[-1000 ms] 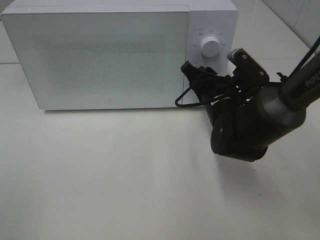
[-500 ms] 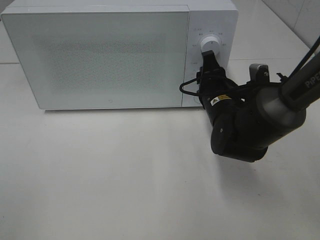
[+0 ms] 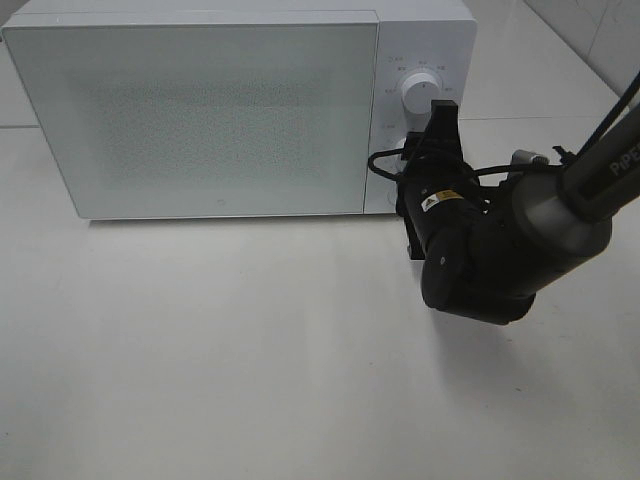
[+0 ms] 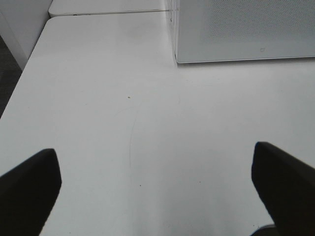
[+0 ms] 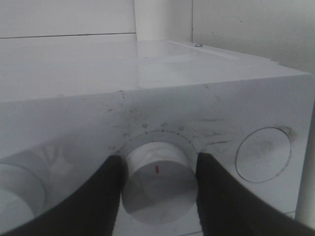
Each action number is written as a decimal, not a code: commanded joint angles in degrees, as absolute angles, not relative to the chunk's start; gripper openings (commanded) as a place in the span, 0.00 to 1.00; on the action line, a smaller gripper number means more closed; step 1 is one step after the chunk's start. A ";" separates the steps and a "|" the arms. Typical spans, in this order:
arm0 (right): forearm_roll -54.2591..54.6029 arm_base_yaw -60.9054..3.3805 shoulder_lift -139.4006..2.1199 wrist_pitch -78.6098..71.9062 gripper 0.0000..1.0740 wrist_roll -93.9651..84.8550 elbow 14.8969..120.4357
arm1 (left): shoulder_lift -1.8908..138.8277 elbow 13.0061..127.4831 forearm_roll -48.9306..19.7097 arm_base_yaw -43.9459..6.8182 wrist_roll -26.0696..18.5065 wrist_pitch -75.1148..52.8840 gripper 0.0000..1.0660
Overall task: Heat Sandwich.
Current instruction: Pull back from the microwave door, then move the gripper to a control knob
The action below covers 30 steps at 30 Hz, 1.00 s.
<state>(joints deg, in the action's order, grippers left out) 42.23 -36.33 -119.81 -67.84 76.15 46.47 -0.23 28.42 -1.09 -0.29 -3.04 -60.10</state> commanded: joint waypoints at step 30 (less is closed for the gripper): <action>45.38 -36.04 -118.83 -74.89 0.55 68.41 46.81 | -1.49 28.25 -0.92 -0.34 -2.92 -59.42 0.92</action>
